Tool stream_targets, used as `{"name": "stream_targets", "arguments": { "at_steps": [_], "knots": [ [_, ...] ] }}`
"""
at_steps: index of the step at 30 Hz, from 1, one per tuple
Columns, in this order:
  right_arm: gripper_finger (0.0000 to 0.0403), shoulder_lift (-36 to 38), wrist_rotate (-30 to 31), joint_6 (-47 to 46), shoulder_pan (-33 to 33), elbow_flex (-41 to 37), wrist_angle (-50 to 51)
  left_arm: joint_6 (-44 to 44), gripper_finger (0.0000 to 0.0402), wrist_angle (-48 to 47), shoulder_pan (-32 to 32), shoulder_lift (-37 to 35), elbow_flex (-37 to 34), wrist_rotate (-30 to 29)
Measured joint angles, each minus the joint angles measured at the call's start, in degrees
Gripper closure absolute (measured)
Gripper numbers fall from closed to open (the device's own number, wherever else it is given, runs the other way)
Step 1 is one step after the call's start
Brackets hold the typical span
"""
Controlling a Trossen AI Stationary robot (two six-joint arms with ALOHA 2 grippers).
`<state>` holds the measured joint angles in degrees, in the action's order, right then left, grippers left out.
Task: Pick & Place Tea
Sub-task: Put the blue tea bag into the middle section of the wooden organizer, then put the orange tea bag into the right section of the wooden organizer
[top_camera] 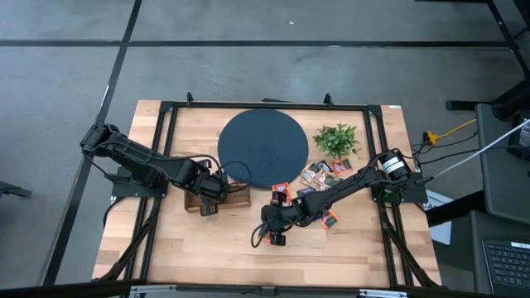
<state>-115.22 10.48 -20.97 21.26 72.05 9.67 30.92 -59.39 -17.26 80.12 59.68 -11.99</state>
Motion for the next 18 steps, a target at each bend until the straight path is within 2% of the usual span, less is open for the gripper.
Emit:
{"name": "stream_targets", "arguments": {
  "at_steps": [10,14,18],
  "knots": [
    [0.0271,0.0,0.0,0.0,0.0,0.1,0.2,0.0,0.0341,0.0,0.0,0.0,0.0,-0.5],
    [0.0271,0.0,0.0,0.0,0.1,3.3,2.8,0.0,0.0341,0.1,0.0,0.0,0.0,-0.4],
    [0.0271,0.0,0.0,-1.5,0.9,8.0,10.6,0.0,0.0341,3.1,-0.2,0.0,0.0,1.4]
  ]
}}
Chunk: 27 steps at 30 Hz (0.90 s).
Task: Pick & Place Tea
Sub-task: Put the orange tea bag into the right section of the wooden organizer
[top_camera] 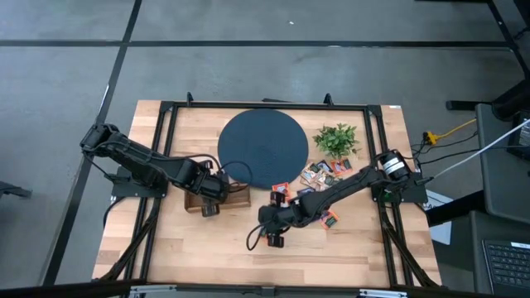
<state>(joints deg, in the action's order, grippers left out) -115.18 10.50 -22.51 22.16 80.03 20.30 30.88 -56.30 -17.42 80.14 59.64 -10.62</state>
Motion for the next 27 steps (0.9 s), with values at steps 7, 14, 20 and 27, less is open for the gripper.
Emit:
{"name": "stream_targets", "arguments": {
  "at_steps": [7,14,20,27],
  "knots": [
    [0.0271,0.0,-0.1,-4.2,3.0,5.2,16.2,-7.8,0.035,15.4,-4.5,0.0,0.0,4.7],
    [0.0271,0.0,-5.3,-1.5,5.6,4.8,19.8,-17.1,0.0375,30.1,-11.1,1.9,0.0,-2.6],
    [0.0271,0.0,-6.0,-4.4,6.5,4.8,18.5,-23.6,0.0398,32.8,-14.9,8.3,0.0,-8.9],
    [0.031,-0.2,-5.6,-5.8,6.5,4.1,12.1,-17.3,0.0392,33.2,-15.8,15.4,0.0,-7.6]
  ]
}}
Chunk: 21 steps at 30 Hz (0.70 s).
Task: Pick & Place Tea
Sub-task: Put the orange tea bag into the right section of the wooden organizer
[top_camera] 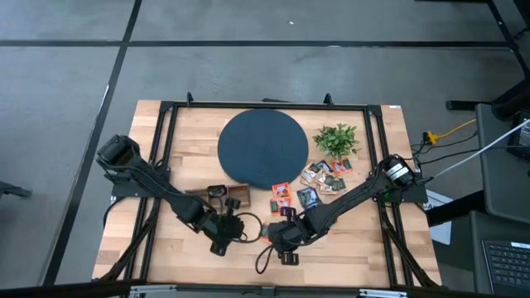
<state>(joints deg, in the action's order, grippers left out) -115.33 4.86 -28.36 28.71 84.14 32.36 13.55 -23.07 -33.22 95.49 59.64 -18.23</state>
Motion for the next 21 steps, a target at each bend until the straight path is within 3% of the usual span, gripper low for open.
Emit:
{"name": "stream_targets", "arguments": {
  "at_steps": [7,16,21],
  "knots": [
    [0.0394,-0.2,0.0,-1.8,-0.5,-6.2,-6.1,3.7,0.039,4.1,-0.1,6.3,0.0,2.8],
    [0.0397,-0.2,0.0,-3.7,-2.7,-14.3,-19.9,4.6,0.0395,8.6,0.4,9.1,0.0,2.8],
    [0.0393,0.2,0.0,-5.9,-3.2,-17.6,-24.1,17.2,0.0389,8.8,2.0,9.0,0.0,0.4]
  ]
}}
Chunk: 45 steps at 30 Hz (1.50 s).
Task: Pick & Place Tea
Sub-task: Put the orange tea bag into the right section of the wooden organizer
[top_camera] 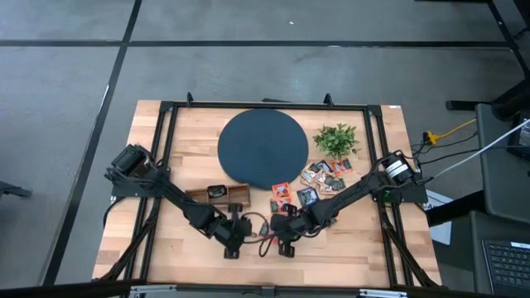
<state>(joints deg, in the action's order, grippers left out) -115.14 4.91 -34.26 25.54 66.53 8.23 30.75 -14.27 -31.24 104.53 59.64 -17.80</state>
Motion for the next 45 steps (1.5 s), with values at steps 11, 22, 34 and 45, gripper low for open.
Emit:
{"name": "stream_targets", "arguments": {
  "at_steps": [11,22,34,45],
  "knots": [
    [0.0397,-0.4,0.5,6.5,-0.8,-2.2,-10.0,13.0,0.0354,0.1,4.7,0.0,0.0,3.5],
    [0.0397,-0.1,-2.0,8.2,-0.7,7.9,2.6,11.1,0.0341,1.6,5.0,0.0,0.0,7.5],
    [0.0396,-0.1,1.5,7.3,0.3,9.9,11.9,11.4,0.0341,2.1,4.3,-0.1,0.0,6.4],
    [0.0398,0.1,1.0,2.2,0.1,-1.7,-4.4,13.7,0.0341,2.5,4.3,-0.1,0.0,6.4]
  ]
}}
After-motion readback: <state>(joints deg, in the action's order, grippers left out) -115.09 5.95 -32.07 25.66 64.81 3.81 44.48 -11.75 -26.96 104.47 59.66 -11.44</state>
